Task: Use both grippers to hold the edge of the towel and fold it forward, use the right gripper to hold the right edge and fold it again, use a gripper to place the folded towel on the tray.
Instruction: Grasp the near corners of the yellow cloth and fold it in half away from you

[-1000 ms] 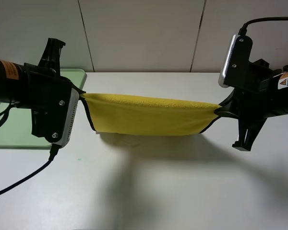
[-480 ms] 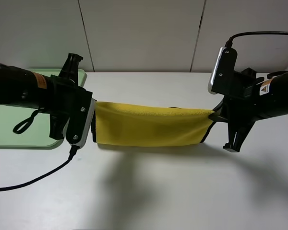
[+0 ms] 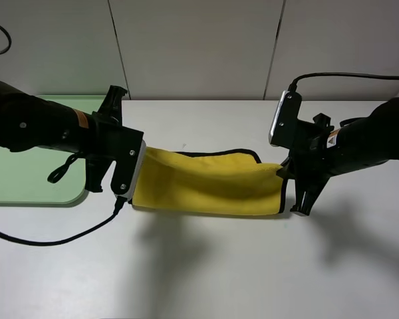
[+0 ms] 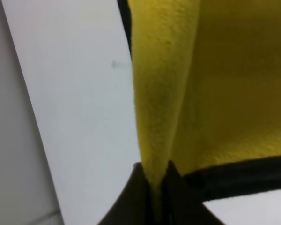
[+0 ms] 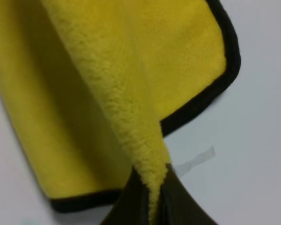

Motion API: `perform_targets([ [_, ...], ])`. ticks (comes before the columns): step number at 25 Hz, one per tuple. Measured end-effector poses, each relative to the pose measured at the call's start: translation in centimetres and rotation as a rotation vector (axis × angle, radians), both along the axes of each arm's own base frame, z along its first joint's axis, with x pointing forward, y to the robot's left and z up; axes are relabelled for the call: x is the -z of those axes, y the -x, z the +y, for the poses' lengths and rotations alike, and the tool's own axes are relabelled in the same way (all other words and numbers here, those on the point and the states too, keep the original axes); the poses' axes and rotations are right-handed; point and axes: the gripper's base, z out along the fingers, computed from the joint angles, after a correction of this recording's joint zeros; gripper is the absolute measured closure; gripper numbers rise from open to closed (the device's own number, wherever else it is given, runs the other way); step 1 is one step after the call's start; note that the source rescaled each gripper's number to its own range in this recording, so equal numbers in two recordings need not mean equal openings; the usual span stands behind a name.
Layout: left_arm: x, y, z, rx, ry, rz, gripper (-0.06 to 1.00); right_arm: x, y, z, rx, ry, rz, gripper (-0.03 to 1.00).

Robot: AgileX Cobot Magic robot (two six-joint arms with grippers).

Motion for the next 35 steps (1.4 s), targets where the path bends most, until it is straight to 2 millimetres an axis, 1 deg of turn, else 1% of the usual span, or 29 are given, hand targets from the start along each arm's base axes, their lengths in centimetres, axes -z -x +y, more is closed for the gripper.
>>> perform_targets([
  [4, 0.4, -1.0, 1.7, -0.115, 0.035, 0.030, 0.94, 0.9, -0.6, 0.2, 0.006, -0.005, -0.023, 0.97],
  [7, 0.6, -1.3, 2.3, -0.146, 0.038, 0.039, 0.94, 1.1, -1.0, 0.4, 0.009, -0.014, -0.051, 0.97],
  [16, 0.8, -1.1, 2.5, -0.146, 0.016, 0.073, 0.94, 0.8, -1.5, 0.5, 0.014, -0.039, -0.117, 0.97],
  [28, 0.8, -1.1, 2.4, -0.146, 0.019, 0.068, 0.93, 0.8, -1.5, 0.5, 0.016, -0.042, -0.120, 0.97],
  [30, 0.8, -1.1, 2.4, -0.146, 0.019, 0.068, 0.90, 0.8, -1.5, 0.5, 0.016, -0.042, -0.120, 0.97],
  [32, 0.8, -1.1, 2.5, -0.147, 0.019, 0.068, 0.82, 0.8, -1.5, 0.5, 0.016, -0.041, -0.119, 0.96],
  [33, 0.8, -1.1, 2.5, -0.147, 0.019, 0.068, 0.75, 0.8, -1.5, 0.5, 0.017, -0.042, -0.119, 0.94],
  [34, 0.8, -1.1, 2.5, -0.147, 0.019, 0.068, 0.67, 0.8, -1.5, 0.5, 0.017, -0.041, -0.118, 0.88],
  [35, 0.8, -1.1, 2.5, -0.147, 0.019, 0.068, 0.56, 0.8, -1.5, 0.5, 0.017, -0.041, -0.118, 0.80],
])
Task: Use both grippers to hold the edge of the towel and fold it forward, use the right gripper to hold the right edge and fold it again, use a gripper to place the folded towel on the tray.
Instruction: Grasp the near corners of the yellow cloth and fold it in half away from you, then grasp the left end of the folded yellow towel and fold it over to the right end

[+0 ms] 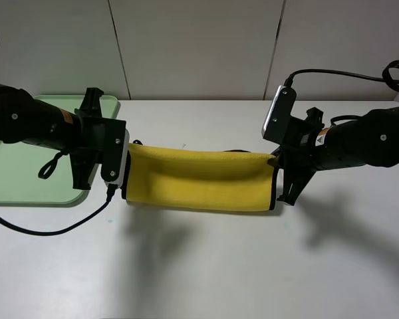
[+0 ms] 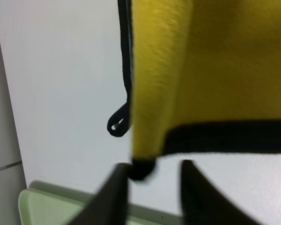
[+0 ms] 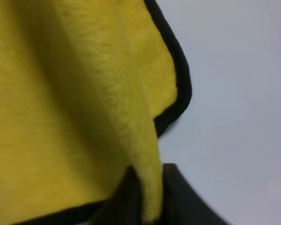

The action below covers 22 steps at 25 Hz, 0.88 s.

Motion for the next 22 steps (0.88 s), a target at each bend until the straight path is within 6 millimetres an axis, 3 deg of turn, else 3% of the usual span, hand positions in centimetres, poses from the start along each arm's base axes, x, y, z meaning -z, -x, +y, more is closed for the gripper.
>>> perform_targets([
  [3, 0.00, 0.00, 0.00, -0.001, 0.000, 0.000, 0.23, 0.00, 0.00, 0.00, 0.000, 0.000, 0.000, 0.29],
  [4, 0.00, 0.00, 0.00, -0.001, 0.000, 0.000, 0.12, -0.03, -0.03, 0.01, 0.000, -0.002, -0.004, 0.18],
  [6, 0.00, 0.00, 0.00, -0.001, 0.000, 0.000, 0.02, -0.13, -0.14, 0.04, 0.001, -0.008, -0.020, 0.04],
  [10, 0.00, 0.00, 0.00, -0.001, 0.000, 0.000, -0.04, -0.24, -0.25, 0.08, 0.002, -0.014, -0.036, -0.02],
  [22, 0.00, 0.00, 0.00, -0.001, 0.000, 0.000, -0.05, -0.27, -0.28, 0.09, 0.003, -0.015, -0.041, -0.03],
])
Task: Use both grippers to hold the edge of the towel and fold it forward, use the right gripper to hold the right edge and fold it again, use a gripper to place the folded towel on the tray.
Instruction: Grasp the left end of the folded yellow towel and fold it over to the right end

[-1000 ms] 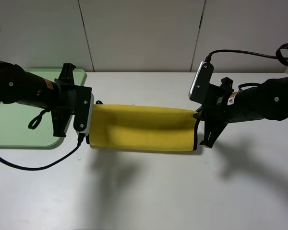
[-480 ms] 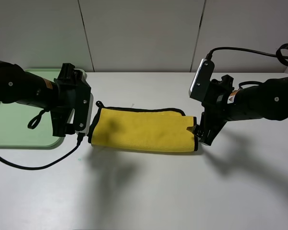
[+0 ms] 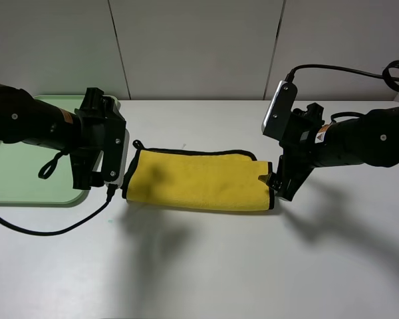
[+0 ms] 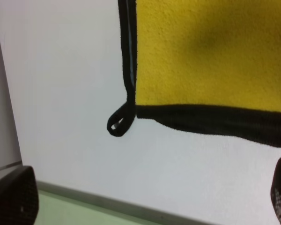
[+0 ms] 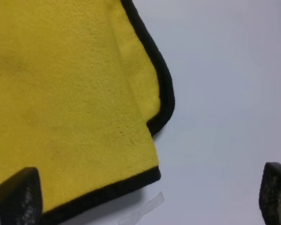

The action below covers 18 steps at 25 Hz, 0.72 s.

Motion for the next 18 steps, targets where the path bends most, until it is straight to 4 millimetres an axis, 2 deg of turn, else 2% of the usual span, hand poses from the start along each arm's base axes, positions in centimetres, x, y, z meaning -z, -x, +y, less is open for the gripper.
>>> perform_targets([
  [6, 0.0, 0.0, 0.0, 0.000, 0.000, 0.000, -0.05, 0.0, 0.0, 0.0, 0.021, -0.018, 0.008, -0.03],
  [12, 0.0, 0.0, 0.0, 0.000, 0.000, 0.000, -0.05, 0.0, 0.1, -0.1, 0.129, -0.097, 0.063, -0.03],
  [18, 0.0, 0.0, 0.0, 0.000, 0.000, 0.000, -0.05, -1.6, 1.4, -0.4, 0.238, -0.196, 0.167, -0.03],
])
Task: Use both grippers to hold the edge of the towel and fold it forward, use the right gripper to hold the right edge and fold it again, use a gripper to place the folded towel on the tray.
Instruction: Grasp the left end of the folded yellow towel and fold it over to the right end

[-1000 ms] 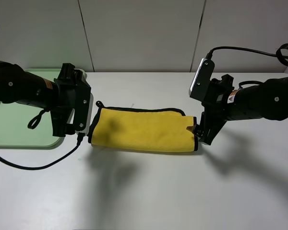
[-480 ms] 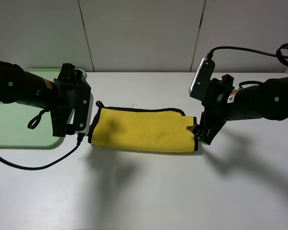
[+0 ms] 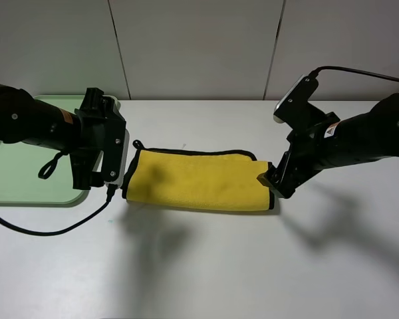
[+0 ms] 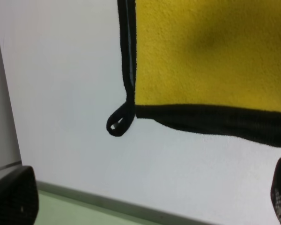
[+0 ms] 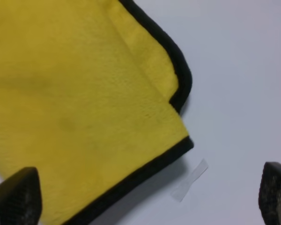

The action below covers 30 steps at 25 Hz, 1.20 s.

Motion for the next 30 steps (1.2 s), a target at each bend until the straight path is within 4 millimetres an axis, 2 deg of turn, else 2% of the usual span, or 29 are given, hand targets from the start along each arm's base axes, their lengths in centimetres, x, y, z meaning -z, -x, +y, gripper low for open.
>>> perform_targets([
  [10, 0.0, 0.0, 0.0, 0.000, 0.000, 0.000, -0.05, -3.8, 3.1, -0.8, 0.193, -0.195, 0.167, -0.03],
  [14, 0.0, 0.0, 0.0, 0.000, 0.000, 0.000, -0.05, -4.4, 4.6, -1.5, 0.256, -0.182, 0.268, -0.03],
  [22, 0.0, 0.0, 0.0, 0.000, 0.000, 0.000, -0.05, -5.7, 8.1, -3.8, 0.353, -0.024, 0.431, -0.03],
  [25, 0.0, 0.0, 0.0, 0.000, 0.000, 0.000, -0.05, -6.9, 9.6, -4.5, 0.357, -0.027, 0.425, -0.03],
  [30, 0.0, 0.0, 0.0, 0.000, 0.000, 0.000, -0.05, -9.7, 12.4, -5.9, 0.351, -0.111, 0.319, -0.03],
])
